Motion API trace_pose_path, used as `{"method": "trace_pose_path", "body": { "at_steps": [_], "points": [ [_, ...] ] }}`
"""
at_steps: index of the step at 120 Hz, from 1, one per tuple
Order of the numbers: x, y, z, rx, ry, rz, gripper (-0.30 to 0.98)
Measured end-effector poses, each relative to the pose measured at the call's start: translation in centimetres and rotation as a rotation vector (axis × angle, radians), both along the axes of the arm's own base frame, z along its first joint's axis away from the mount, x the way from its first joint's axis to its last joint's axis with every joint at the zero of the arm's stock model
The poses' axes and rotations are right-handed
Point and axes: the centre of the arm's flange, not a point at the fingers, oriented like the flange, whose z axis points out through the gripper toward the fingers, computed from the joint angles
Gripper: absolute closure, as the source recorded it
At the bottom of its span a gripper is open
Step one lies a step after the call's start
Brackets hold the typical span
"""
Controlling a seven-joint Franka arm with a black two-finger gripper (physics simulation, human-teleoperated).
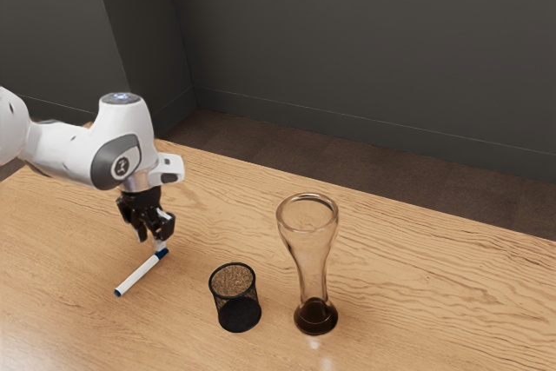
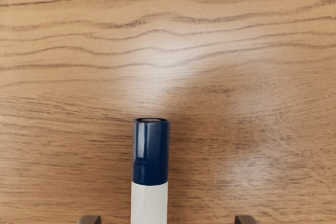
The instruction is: Put the marker into the pen holder.
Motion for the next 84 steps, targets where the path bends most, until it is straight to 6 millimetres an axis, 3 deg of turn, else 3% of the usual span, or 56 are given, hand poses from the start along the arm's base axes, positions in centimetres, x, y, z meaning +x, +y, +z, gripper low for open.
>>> {"method": "trace_pose_path", "body": {
  "at_steps": [46, 74, 84],
  "points": [
    [-0.4, 0.4, -3.8, 0.014, 0.044, 0.058, 0.43],
    [-0.4, 0.4, -4.8, 0.017, 0.059, 0.063, 0.44],
    [-0.4, 0.4, -5.0, 0.016, 0.062, 0.067, 0.5]
  ]
}}
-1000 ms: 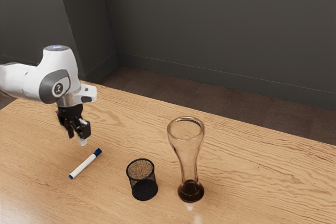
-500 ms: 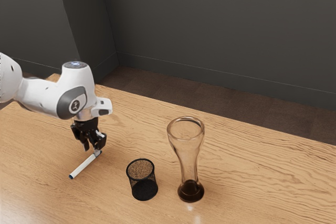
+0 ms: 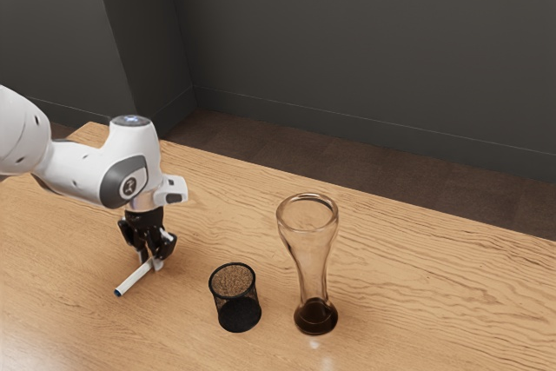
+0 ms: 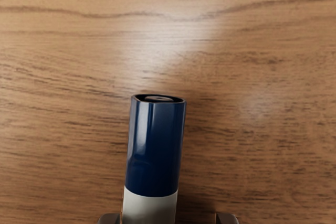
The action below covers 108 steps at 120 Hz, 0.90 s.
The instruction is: Put the marker into the pen holder.
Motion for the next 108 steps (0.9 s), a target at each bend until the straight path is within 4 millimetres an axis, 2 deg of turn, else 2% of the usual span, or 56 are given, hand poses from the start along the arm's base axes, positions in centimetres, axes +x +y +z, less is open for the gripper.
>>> {"method": "trace_pose_path", "body": {
  "at_steps": [16, 32, 47, 51, 64, 78, 87, 94, 108],
  "points": [
    [0.0, 0.0, -0.1, -0.001, 0.001, 0.005, 0.65],
    [0.1, 0.0, 0.4, 0.003, -0.01, 0.008, 0.73],
    [0.4, -0.3, 2.9, 0.004, -0.055, 0.006, 0.76],
    [0.5, -0.6, 4.1, 0.003, -0.076, 0.0, 0.77],
    [0.9, -4.7, 10.0, -0.011, -0.18, -0.069, 0.78],
    [0.4, -9.6, 15.6, -0.039, -0.279, -0.151, 0.79],
    [-0.2, -11.3, 18.4, -0.054, -0.331, -0.179, 0.79],
    [-0.5, -12.4, 19.9, -0.064, -0.361, -0.198, 0.79],
    [-1.1, -15.1, 21.3, -0.088, -0.404, -0.236, 0.79]
  ]
}}
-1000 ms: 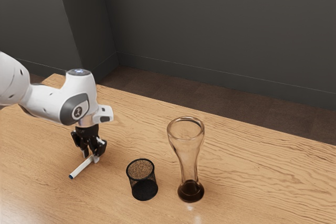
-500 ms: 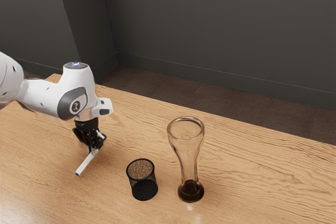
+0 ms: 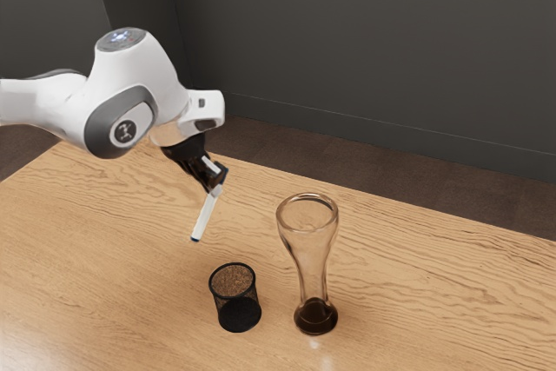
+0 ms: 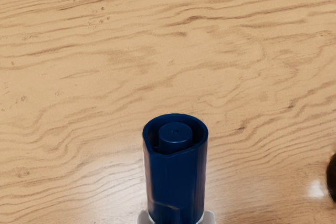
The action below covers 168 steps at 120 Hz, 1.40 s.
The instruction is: Put the marker into the pen holder.
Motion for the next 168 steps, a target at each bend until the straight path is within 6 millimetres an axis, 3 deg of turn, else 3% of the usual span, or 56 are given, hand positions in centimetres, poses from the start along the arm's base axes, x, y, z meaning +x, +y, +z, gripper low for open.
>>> {"method": "trace_pose_path", "body": {
  "at_steps": [12, 41, 101, 118, 125, 133, 138, 149, 157, 168],
  "points": [
    [-0.4, -3.1, 0.3, -0.019, -0.026, -0.041, 0.79],
    [-1.1, -6.8, -2.9, -0.038, -0.005, -0.071, 0.79],
    [-4.0, -7.0, -9.4, -0.042, 0.033, -0.048, 0.79],
    [-4.2, -6.5, -9.3, -0.048, 0.031, -0.04, 0.5],
    [-3.0, -5.9, -7.4, -0.051, 0.023, -0.028, 0.38],
    [0.4, -5.6, -0.5, -0.062, -0.022, -0.028, 0.28],
    [2.0, -4.3, 3.9, -0.064, -0.031, -0.016, 0.23],
    [3.2, -0.7, 10.7, -0.019, -0.008, -0.014, 0.15],
    [2.5, 0.2, 13.3, 0.024, 0.031, -0.048, 0.11],
    [1.6, 0.7, 14.3, 0.063, 0.1, -0.09, 0.07]
  ]
}}
